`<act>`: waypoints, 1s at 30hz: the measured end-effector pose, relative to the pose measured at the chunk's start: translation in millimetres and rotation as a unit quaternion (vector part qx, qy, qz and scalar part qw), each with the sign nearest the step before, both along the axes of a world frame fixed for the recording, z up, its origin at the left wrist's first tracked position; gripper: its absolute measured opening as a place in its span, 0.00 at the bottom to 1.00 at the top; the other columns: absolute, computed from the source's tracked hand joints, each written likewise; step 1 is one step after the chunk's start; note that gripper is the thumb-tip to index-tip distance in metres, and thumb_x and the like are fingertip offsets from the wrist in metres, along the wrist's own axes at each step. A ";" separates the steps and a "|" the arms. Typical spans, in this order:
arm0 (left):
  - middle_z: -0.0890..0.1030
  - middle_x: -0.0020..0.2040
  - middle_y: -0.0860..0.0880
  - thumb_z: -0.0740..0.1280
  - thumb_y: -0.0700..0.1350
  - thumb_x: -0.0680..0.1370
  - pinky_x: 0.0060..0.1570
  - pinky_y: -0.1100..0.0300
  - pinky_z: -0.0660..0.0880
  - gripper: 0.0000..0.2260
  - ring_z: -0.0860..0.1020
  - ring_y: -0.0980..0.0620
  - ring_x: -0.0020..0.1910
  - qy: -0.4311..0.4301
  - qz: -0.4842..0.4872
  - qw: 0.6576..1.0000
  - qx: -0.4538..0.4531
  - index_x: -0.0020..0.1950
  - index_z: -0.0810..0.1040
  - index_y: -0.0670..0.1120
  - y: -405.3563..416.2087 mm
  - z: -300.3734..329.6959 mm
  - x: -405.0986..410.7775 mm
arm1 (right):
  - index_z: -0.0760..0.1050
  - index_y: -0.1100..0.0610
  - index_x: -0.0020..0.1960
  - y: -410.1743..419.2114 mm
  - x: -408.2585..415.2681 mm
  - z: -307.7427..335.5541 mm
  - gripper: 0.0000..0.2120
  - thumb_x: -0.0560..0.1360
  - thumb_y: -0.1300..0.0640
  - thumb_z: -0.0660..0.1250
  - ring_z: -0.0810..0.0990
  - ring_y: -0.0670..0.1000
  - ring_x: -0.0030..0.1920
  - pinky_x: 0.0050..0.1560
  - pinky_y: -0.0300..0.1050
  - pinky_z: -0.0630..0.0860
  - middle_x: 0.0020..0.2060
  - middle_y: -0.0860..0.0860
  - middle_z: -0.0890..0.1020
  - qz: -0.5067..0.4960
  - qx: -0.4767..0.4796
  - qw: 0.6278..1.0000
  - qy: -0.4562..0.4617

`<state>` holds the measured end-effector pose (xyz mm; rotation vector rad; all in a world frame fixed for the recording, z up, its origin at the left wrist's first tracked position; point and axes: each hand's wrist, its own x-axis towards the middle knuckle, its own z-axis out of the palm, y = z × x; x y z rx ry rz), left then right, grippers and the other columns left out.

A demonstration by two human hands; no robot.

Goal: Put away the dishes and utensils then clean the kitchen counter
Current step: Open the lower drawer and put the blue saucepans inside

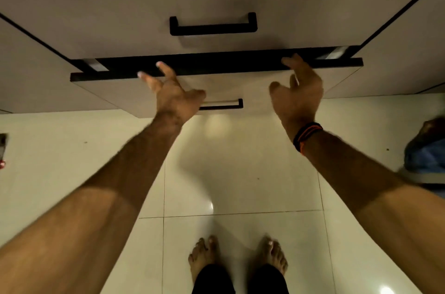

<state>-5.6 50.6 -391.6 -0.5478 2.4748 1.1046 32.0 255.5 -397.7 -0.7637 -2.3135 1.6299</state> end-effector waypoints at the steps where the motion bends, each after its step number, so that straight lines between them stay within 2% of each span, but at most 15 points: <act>1: 0.44 0.80 0.40 0.76 0.49 0.71 0.71 0.58 0.59 0.49 0.59 0.40 0.76 -0.006 0.085 0.991 0.099 0.81 0.45 0.49 1.3 -0.3 -1.2 | 0.75 0.61 0.62 -4.6 -2.6 2.2 0.21 0.70 0.70 0.68 0.79 0.39 0.53 0.49 0.23 0.73 0.63 0.52 0.77 -0.078 -0.104 0.992 -0.007; 4: 0.78 0.58 0.47 0.74 0.39 0.71 0.66 0.55 0.68 0.32 0.76 0.52 0.59 -0.036 0.226 0.915 0.332 0.73 0.67 0.42 4.0 5.4 -12.3 | 0.68 0.62 0.47 -14.5 -19.1 4.8 0.07 0.71 0.70 0.61 0.73 0.49 0.40 0.54 0.41 0.81 0.43 0.55 0.73 -0.173 -0.399 0.899 -0.044; 6: 0.78 0.45 0.49 0.71 0.33 0.72 0.67 0.54 0.69 0.24 0.77 0.55 0.51 -0.031 0.261 0.879 0.398 0.68 0.73 0.39 3.1 13.3 -25.5 | 0.69 0.64 0.56 -18.6 -32.1 8.4 0.15 0.72 0.74 0.56 0.79 0.53 0.43 0.58 0.48 0.79 0.42 0.56 0.75 -0.172 -0.439 0.880 -0.049; 9: 0.77 0.49 0.48 0.69 0.30 0.71 0.71 0.51 0.66 0.25 0.72 0.49 0.68 -0.033 0.280 0.853 0.439 0.68 0.73 0.39 2.9 20.2 -36.8 | 0.69 0.65 0.66 -22.5 -44.6 5.1 0.27 0.69 0.77 0.53 0.80 0.62 0.62 0.66 0.58 0.71 0.56 0.57 0.81 -0.170 -0.441 0.880 -0.047; 12: 0.75 0.39 0.51 0.65 0.28 0.73 0.73 0.50 0.63 0.13 0.72 0.51 0.69 -0.054 0.267 0.849 0.452 0.55 0.78 0.40 6.8 23.0 -34.7 | 0.72 0.67 0.59 -17.8 -53.0 4.2 0.23 0.68 0.78 0.52 0.80 0.57 0.48 0.65 0.57 0.72 0.39 0.54 0.74 -0.165 -0.445 0.879 -0.047; 13: 0.76 0.38 0.51 0.65 0.28 0.73 0.74 0.50 0.62 0.10 0.76 0.53 0.63 -0.054 0.266 0.848 0.455 0.48 0.79 0.41 6.7 24.2 -33.9 | 0.72 0.65 0.54 -16.2 -56.1 3.7 0.20 0.69 0.78 0.51 0.81 0.61 0.52 0.63 0.54 0.73 0.36 0.53 0.71 -0.164 -0.453 0.875 -0.043; 15: 0.79 0.42 0.49 0.64 0.28 0.73 0.74 0.52 0.62 0.09 0.78 0.55 0.53 -0.053 0.263 0.848 0.458 0.42 0.78 0.41 5.5 26.2 -35.2 | 0.73 0.63 0.45 -16.8 -61.6 3.4 0.16 0.70 0.77 0.51 0.72 0.68 0.67 0.65 0.56 0.69 0.36 0.53 0.74 -0.158 -0.458 0.874 -0.047; 16: 0.80 0.47 0.47 0.64 0.28 0.73 0.73 0.52 0.62 0.09 0.78 0.53 0.55 -0.052 0.262 0.846 0.461 0.43 0.78 0.41 4.7 25.6 -36.8 | 0.74 0.63 0.44 -17.5 -63.9 5.4 0.16 0.69 0.77 0.52 0.73 0.68 0.66 0.65 0.55 0.70 0.39 0.54 0.78 -0.150 -0.461 0.873 -0.046; 17: 0.80 0.51 0.46 0.64 0.28 0.74 0.72 0.52 0.62 0.09 0.77 0.52 0.59 -0.054 0.261 0.847 0.460 0.43 0.78 0.41 3.8 25.4 -37.5 | 0.70 0.71 0.57 -16.2 -65.6 4.9 0.19 0.69 0.76 0.52 0.80 0.63 0.60 0.63 0.52 0.74 0.41 0.55 0.80 -0.145 -0.464 0.872 -0.049; 18: 0.79 0.51 0.46 0.64 0.28 0.74 0.73 0.52 0.62 0.09 0.77 0.51 0.61 -0.056 0.260 0.849 0.457 0.43 0.78 0.41 2.4 24.4 -38.4 | 0.61 0.54 0.42 -15.7 -67.1 5.3 0.16 0.69 0.76 0.53 0.81 0.56 0.49 0.61 0.49 0.76 0.40 0.54 0.78 -0.138 -0.466 0.873 -0.050; 20: 0.80 0.49 0.47 0.63 0.28 0.74 0.73 0.52 0.63 0.10 0.77 0.50 0.62 -0.056 0.258 0.853 0.450 0.40 0.77 0.41 1.1 22.3 -40.8 | 0.72 0.60 0.41 -14.6 -70.8 4.9 0.14 0.70 0.76 0.52 0.73 0.52 0.38 0.63 0.52 0.73 0.35 0.52 0.72 -0.140 -0.467 0.871 -0.055; 25: 0.76 0.38 0.50 0.63 0.28 0.74 0.73 0.50 0.63 0.11 0.76 0.54 0.44 -0.057 0.236 0.869 0.430 0.37 0.76 0.43 -0.9 22.5 -43.8 | 0.73 0.61 0.44 -13.2 -73.6 5.4 0.15 0.71 0.76 0.52 0.79 0.49 0.47 0.60 0.51 0.77 0.39 0.54 0.76 -0.133 -0.462 0.875 -0.059; 26: 0.76 0.40 0.50 0.64 0.29 0.74 0.74 0.49 0.63 0.11 0.76 0.54 0.45 -0.056 0.227 0.870 0.434 0.38 0.76 0.43 -1.8 24.6 -42.2 | 0.74 0.62 0.46 -12.3 -71.5 7.2 0.15 0.71 0.76 0.53 0.79 0.51 0.50 0.60 0.52 0.77 0.44 0.49 0.61 -0.122 -0.461 0.877 -0.060; 27: 0.78 0.44 0.49 0.64 0.30 0.74 0.74 0.49 0.62 0.10 0.76 0.54 0.49 -0.056 0.216 0.871 0.439 0.40 0.77 0.44 -3.8 26.5 -39.7 | 0.75 0.64 0.48 -10.1 -69.3 8.2 0.15 0.71 0.77 0.54 0.80 0.53 0.54 0.60 0.52 0.78 0.61 0.58 0.71 -0.107 -0.451 0.883 -0.071; 30: 0.73 0.71 0.46 0.68 0.34 0.74 0.73 0.49 0.62 0.08 0.73 0.49 0.67 -0.061 0.186 0.891 0.410 0.49 0.79 0.45 -11.9 30.8 -34.9 | 0.75 0.61 0.50 -2.1 -63.9 9.0 0.13 0.70 0.75 0.62 0.80 0.54 0.55 0.56 0.50 0.80 0.48 0.57 0.79 -0.043 -0.396 0.910 -0.116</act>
